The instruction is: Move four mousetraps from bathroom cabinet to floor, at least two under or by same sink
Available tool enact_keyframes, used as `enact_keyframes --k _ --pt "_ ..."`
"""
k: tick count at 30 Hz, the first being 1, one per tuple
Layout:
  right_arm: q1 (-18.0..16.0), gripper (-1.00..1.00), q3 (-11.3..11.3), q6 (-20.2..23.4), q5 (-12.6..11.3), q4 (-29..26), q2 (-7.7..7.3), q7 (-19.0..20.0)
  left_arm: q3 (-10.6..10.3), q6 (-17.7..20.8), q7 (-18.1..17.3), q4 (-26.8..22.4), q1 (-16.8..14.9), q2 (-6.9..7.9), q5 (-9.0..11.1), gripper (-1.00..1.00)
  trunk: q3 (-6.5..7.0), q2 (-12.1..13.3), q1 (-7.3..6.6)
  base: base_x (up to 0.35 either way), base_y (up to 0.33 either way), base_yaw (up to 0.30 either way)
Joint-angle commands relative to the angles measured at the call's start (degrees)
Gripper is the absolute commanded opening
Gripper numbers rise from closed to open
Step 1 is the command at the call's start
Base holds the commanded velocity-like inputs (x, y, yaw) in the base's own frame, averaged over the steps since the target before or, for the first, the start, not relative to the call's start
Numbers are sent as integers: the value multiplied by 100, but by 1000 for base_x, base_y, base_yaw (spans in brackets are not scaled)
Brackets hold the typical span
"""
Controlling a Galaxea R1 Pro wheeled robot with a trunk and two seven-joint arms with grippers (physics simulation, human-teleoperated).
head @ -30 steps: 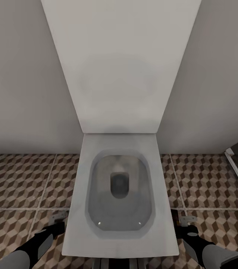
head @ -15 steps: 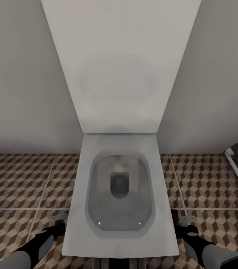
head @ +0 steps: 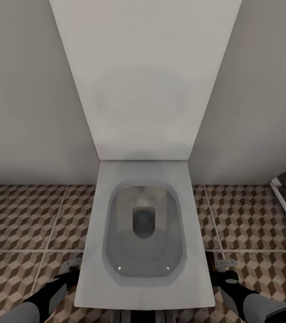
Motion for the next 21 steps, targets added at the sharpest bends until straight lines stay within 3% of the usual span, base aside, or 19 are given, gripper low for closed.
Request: enact_keyframes --k 1,11,12,21 --pt "-2 100 49 -21 -56 7 2 -7 -48 23 34 -8 1 -3 13 -100 -3 -1 -1 0 0 0" --pt "-6 100 49 -21 -56 7 -1 -7 -42 19 34 13 1 -46 -226 -100 -3 -1 -1 0 0 0" --pt "-5 100 49 -21 -56 7 -1 -7 -41 19 34 14 1 -56 -234 100 -3 -1 -1 0 0 0" --pt "-5 100 49 -21 -56 7 -2 -7 -41 19 34 15 1 -104 -253 100 -3 -1 -1 0 0 0"
